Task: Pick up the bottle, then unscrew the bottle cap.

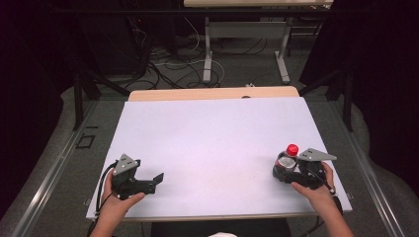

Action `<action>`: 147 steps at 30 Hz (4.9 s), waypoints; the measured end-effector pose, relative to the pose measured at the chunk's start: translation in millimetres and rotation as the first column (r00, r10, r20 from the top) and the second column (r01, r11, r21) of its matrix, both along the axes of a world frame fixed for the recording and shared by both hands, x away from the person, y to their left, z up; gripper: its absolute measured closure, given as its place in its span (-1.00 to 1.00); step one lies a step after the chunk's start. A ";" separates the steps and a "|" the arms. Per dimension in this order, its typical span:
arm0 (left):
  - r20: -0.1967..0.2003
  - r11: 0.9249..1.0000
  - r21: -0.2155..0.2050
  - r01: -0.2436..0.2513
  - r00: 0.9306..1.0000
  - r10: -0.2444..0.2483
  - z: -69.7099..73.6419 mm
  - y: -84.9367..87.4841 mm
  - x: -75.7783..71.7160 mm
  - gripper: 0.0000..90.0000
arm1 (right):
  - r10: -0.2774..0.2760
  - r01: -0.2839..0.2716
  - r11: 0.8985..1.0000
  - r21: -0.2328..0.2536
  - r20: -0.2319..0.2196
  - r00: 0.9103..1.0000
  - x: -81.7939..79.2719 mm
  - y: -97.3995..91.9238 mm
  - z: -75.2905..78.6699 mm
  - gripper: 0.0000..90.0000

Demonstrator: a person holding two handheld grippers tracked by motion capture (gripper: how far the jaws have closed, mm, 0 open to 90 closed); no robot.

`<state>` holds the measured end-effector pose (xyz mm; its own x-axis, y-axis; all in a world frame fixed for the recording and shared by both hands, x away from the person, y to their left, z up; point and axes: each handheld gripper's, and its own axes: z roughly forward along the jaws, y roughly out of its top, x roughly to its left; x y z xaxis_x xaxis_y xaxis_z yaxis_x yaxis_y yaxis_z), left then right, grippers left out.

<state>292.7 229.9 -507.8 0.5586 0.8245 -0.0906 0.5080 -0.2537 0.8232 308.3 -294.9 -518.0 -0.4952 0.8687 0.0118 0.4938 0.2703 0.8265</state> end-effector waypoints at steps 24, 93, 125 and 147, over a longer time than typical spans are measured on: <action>-0.018 1.000 -0.011 0.006 1.000 -0.006 -2.9 -2.4 1.2 -0.98 | 0.036 -0.036 0.999 -0.020 -0.006 0.999 3.3 14.0 12.6 -0.35; 0.052 0.903 -0.077 0.424 0.906 -0.421 104.2 -158.2 40.0 -0.29 | 0.433 -0.433 0.901 -0.023 0.009 0.901 22.4 158.3 35.5 -0.35; -0.009 0.907 -0.053 0.417 0.908 -0.418 100.9 -181.0 43.0 0.34 | 0.459 -0.459 0.889 -0.008 -0.002 0.889 19.7 164.5 33.4 -0.34; -0.002 0.969 -0.032 0.246 0.969 -0.247 104.9 -195.8 33.2 0.32 | 0.381 -0.381 0.924 0.020 0.006 0.924 17.9 165.2 35.4 -0.34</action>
